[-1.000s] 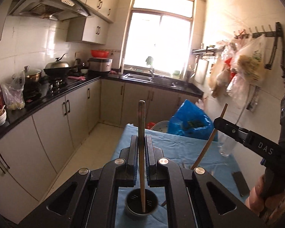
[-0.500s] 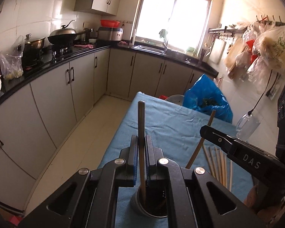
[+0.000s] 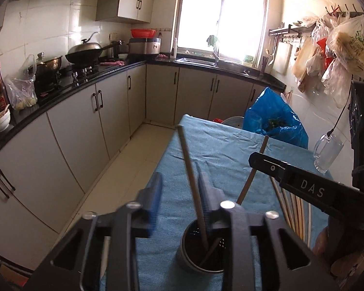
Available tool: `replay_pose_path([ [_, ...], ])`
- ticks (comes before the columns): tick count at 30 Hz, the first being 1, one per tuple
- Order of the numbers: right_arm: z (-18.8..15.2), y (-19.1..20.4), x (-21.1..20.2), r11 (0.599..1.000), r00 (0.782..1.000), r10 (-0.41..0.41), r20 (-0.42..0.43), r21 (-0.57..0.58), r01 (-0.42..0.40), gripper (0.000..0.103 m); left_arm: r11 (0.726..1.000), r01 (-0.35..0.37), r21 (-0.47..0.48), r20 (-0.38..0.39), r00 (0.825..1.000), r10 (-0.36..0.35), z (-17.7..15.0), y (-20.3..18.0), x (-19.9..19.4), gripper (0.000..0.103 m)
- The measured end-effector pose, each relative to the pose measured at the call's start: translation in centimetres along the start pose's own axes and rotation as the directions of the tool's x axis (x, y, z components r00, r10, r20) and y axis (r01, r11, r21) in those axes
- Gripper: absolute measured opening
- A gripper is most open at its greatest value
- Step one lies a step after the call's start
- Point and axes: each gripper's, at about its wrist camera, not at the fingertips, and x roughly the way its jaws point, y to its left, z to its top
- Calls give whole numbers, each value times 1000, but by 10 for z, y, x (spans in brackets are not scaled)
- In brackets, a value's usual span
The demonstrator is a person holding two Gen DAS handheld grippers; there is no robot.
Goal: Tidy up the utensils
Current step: 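Carry the chopsticks to the black holder and release them inside, then return the left tool to the chopsticks and grasp another pair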
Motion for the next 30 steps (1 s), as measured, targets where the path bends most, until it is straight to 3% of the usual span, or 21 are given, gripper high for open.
replay_pose_path([
  [4,1,-5,-11,1000,1000,-7,25,17,7,28,1000,-16,7,19,1000,16,-1,-1,-9,35],
  [15,-6,-22,-56,999,996,-35,80,30,33,30,997,-43,56,75,996,39,-9,-25,-48,45],
  [20,-19,-42,-87,997,991,-72,110,37,68,43,998,-10,60,91,996,4,-18,-40,-72,54],
  [26,-48,-103,-129,982,979,-177,98,89,169,50,994,83,72,74,993,-89,-44,-73,-90,60],
  [30,-79,-165,-141,952,962,-273,19,153,267,50,983,148,112,-10,989,-148,-71,-112,-71,61],
])
